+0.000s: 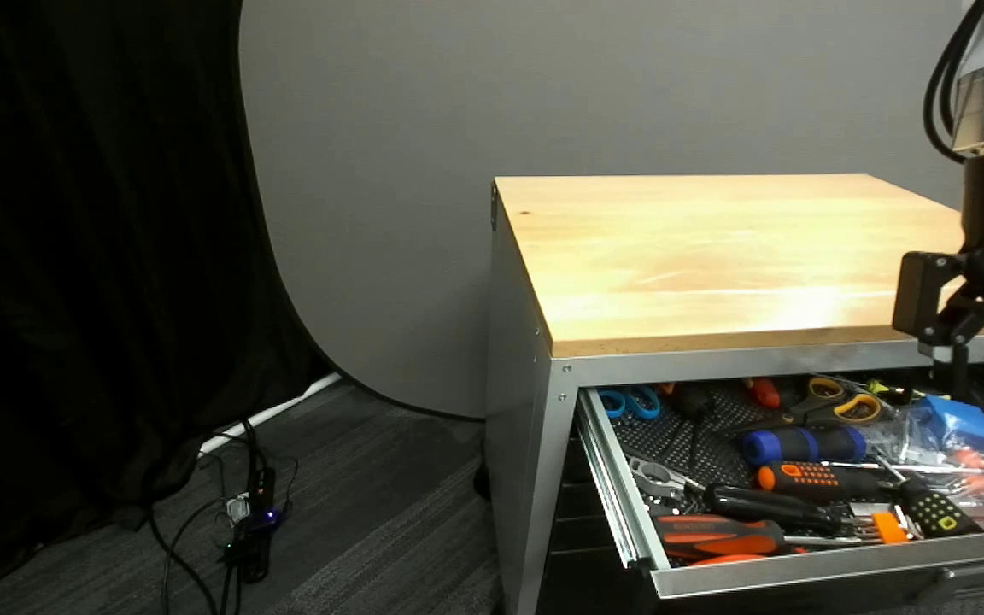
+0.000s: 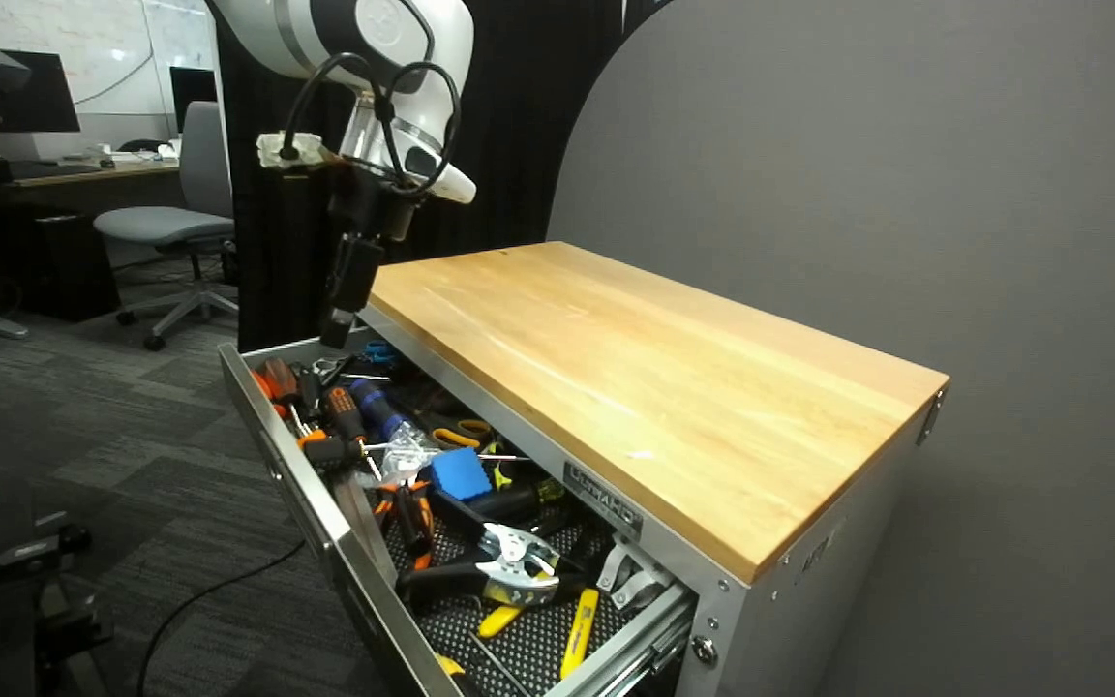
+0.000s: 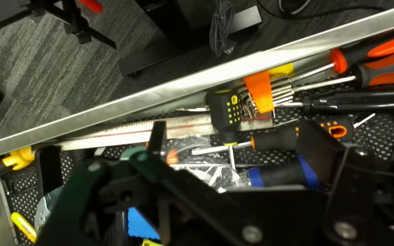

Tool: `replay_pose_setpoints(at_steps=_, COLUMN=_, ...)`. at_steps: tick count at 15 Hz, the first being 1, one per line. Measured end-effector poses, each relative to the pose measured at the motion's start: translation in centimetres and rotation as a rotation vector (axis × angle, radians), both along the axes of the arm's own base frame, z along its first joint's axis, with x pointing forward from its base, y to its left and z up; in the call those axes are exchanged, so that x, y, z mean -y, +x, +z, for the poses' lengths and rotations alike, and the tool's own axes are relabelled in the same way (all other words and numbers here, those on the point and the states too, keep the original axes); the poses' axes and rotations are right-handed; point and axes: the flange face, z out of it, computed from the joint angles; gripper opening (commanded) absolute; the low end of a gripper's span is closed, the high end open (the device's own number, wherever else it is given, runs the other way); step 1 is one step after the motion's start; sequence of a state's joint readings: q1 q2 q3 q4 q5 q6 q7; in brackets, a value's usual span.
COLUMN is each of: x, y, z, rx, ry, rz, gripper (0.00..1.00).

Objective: Put the screwdriver in the open drawer then close the open drawer

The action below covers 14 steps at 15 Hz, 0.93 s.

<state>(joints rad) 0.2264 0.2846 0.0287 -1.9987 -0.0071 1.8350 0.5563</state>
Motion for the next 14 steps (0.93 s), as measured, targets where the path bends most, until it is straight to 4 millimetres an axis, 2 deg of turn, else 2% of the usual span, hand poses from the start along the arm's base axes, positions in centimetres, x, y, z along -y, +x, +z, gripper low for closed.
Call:
replay_pose_setpoints(at_steps=2, x=1.4, y=-0.9, z=-0.1, rx=-0.09, ry=0.025, rz=0.015, gripper=1.0)
replay_pose_setpoints(at_steps=5, x=4.8, y=-2.5, z=-0.5, rx=-0.233, ry=0.065, rz=0.042, gripper=1.0)
replay_pose_setpoints(at_steps=8, x=7.5, y=-4.5, z=-1.8, rx=-0.343, ry=0.083, rz=0.031, gripper=1.0)
replay_pose_setpoints(at_steps=10, x=8.2, y=-5.7, z=-3.1, rx=-0.383, ry=0.086, rz=0.035, gripper=1.0)
replay_pose_setpoints(at_steps=13, x=8.0, y=-7.6, z=-5.5, rx=-0.452, ry=0.087, rz=0.049, gripper=1.0)
replay_pose_setpoints(at_steps=14, x=7.9, y=-8.1, z=-6.3, rx=-0.473, ry=0.086, rz=0.051, gripper=0.75)
